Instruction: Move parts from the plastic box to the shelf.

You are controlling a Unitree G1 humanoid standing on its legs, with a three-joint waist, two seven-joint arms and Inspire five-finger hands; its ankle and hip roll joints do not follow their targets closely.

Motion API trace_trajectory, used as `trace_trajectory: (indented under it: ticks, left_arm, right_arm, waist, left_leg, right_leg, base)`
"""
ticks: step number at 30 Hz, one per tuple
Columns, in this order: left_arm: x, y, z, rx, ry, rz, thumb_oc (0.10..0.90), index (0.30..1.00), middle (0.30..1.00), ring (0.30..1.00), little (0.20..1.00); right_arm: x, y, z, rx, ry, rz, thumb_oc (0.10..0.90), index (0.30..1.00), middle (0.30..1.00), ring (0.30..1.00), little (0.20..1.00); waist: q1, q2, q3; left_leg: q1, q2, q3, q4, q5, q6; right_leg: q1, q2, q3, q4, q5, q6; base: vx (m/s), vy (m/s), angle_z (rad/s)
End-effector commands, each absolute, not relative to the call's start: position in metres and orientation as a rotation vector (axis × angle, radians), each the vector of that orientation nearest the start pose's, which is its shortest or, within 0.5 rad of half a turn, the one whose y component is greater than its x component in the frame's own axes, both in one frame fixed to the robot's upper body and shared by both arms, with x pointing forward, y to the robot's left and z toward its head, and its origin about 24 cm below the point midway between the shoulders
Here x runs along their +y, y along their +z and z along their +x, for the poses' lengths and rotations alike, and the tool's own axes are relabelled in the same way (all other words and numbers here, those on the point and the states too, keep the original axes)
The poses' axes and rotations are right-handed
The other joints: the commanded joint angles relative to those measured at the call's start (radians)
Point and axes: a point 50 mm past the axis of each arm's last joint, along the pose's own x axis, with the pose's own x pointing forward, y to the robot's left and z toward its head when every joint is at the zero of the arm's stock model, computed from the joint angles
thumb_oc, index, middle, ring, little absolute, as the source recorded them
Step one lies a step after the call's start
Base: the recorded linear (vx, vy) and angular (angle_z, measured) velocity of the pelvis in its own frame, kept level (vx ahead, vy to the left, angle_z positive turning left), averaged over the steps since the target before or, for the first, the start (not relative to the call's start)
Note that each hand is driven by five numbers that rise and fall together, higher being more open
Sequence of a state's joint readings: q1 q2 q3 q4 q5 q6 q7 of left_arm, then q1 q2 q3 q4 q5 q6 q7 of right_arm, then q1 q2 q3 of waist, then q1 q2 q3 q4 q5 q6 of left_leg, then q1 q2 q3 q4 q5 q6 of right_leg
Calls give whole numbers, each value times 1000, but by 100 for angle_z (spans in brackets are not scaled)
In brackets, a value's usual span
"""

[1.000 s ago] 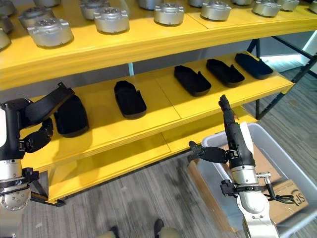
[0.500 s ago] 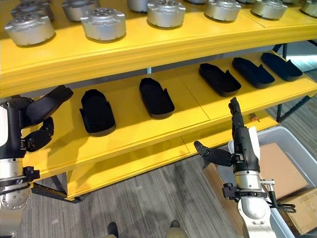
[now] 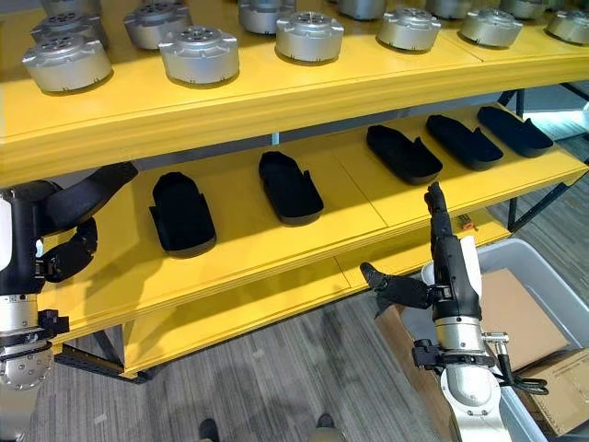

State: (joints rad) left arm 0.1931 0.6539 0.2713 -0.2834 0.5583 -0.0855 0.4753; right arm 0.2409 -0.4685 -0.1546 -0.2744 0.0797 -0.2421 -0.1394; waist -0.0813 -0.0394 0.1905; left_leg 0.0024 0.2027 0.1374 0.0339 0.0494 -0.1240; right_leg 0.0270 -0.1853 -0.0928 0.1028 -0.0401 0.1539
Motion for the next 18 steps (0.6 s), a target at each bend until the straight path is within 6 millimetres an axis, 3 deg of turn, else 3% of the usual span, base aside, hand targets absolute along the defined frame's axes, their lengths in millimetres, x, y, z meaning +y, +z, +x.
trace_trajectory:
  ticks: [1, 8, 18]
  left_arm:
    - [294, 220, 196, -779, 747, 1294, 400, 300, 300, 300, 300]
    - [313, 196, 205, -590, 748, 1391, 400, 300, 300, 300, 300]
    - [328, 194, 218, -503, 764, 1483, 400, 300, 300, 300, 300]
  right_arm:
    - [-250, 148, 204, -537, -178, -443, 900, 1000, 1000, 1000, 1000]
    - [-254, 146, 205, -516, -191, -449, 900, 1000, 1000, 1000, 1000]
    - [-252, 153, 214, -544, -174, -441, 900, 1000, 1000, 1000, 1000]
  waist:
    - [-27, -29, -102]
    - [-22, -35, -81]
    - [-31, -20, -49]
  left_leg:
    - [-40, 24, 42, 145, -125, 28]
    - [-73, 48, 23, 205, -134, 19]
    - [-161, 80, -10, 293, -147, 2]
  right_leg:
    - [54, -21, -13, -17, -69, -17]
    - [50, -3, -26, 18, -97, -32]
    - [-32, 25, -31, 129, -136, -52]
  base:
    - [0, 0, 0]
    - [-16, -26, 4]
    - [-65, -27, 7]
